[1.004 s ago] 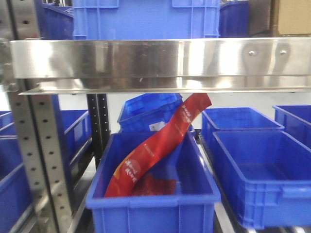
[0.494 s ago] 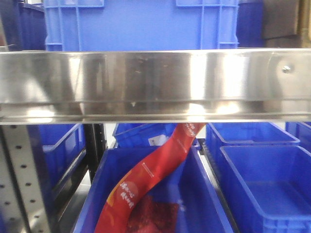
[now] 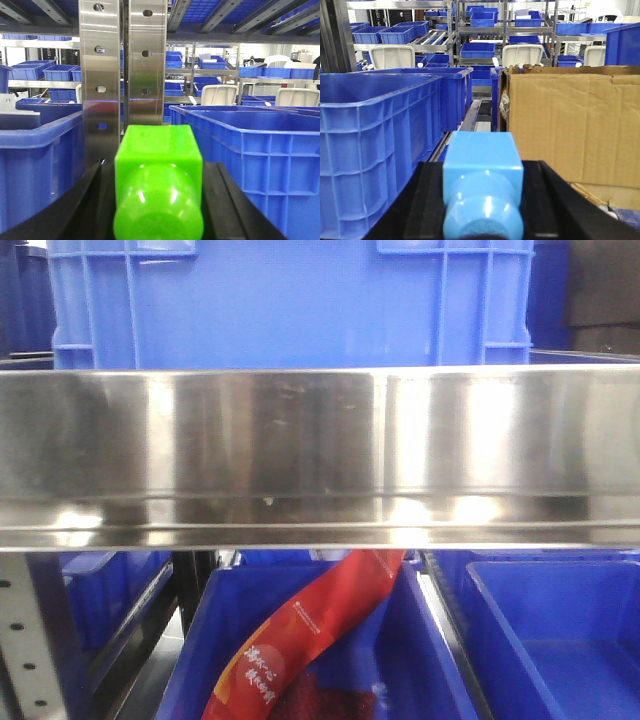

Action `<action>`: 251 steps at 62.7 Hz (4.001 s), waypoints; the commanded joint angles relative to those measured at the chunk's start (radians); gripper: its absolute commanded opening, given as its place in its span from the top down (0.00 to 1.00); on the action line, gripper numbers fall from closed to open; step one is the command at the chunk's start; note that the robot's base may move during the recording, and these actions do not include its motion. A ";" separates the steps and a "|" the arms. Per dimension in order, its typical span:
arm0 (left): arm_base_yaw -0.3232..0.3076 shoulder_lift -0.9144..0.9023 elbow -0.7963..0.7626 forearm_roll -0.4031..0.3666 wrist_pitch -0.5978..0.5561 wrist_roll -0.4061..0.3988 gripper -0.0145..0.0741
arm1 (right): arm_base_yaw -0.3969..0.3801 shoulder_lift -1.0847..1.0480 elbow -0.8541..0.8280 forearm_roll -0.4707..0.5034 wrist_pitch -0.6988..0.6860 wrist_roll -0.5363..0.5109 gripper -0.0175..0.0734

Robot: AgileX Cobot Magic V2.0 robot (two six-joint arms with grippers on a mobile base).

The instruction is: Grab block from conveyor and place in blue bin

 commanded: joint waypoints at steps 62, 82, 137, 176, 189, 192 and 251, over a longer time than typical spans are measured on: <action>0.001 0.038 -0.026 -0.003 -0.092 -0.002 0.96 | 0.001 0.003 -0.013 -0.005 -0.138 -0.004 0.99; -0.001 0.383 -0.326 -0.040 0.081 0.000 0.96 | 0.004 0.191 -0.179 -0.005 -0.187 -0.004 0.99; -0.577 1.191 -0.713 -0.112 -0.321 0.043 0.96 | 0.481 1.009 -0.631 -0.005 -0.319 -0.004 0.99; -0.577 1.243 -0.716 -0.112 -0.249 0.043 0.56 | 0.481 1.029 -0.635 -0.005 -0.215 -0.004 0.26; -0.577 1.157 -0.716 -0.112 -0.249 0.043 0.96 | 0.481 0.923 -0.635 -0.005 -0.177 -0.004 0.79; -0.577 1.148 -0.716 -0.109 -0.249 0.043 0.96 | 0.481 0.912 -0.635 -0.005 -0.179 -0.004 0.93; -0.301 0.431 -0.011 -0.194 -0.256 0.043 0.96 | 0.150 0.260 0.064 -0.005 -0.239 -0.004 0.99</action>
